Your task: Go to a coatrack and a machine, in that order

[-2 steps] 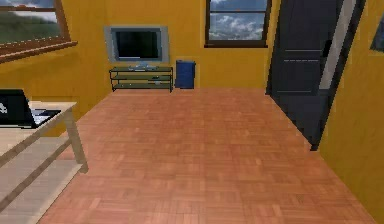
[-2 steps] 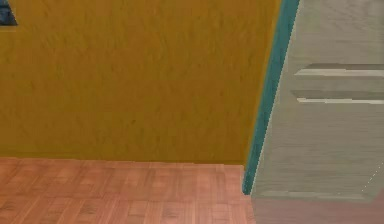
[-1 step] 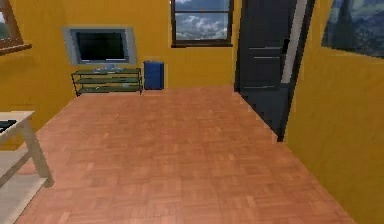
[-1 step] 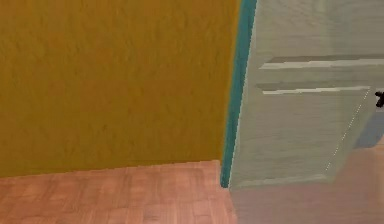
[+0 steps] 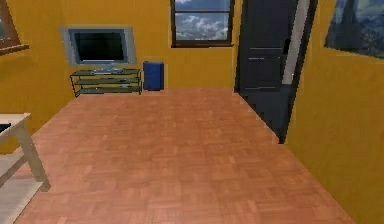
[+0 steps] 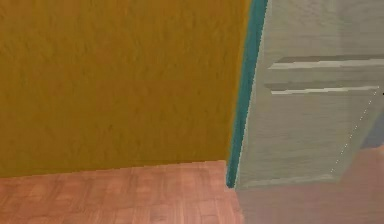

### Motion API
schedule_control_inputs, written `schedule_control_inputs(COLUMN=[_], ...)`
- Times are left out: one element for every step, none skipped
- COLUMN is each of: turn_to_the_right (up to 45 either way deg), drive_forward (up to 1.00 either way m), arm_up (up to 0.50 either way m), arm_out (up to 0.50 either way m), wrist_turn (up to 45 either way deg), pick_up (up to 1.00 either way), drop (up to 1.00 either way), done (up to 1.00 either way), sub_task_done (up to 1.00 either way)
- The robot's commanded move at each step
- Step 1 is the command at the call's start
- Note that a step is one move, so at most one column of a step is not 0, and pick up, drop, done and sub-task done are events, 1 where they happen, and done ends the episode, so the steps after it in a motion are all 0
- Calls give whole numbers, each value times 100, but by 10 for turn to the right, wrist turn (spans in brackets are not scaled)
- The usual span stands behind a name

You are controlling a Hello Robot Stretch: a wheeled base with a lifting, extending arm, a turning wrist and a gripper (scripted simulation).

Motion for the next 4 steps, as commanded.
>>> schedule_control_inputs(turn_to_the_right=[-450, -360, -30, 0], drive_forward=[0, 0, 0, 25], arm_up=[0, 0, 0, 0], arm_out=[0, 0, 0, 0], wrist_turn=[0, 0, 0, 0], pick_up=[0, 0, 0, 0], drop=[0, 0, 0, 0], done=[0, 0, 0, 0], sub_task_done=[0, 0, 0, 0])
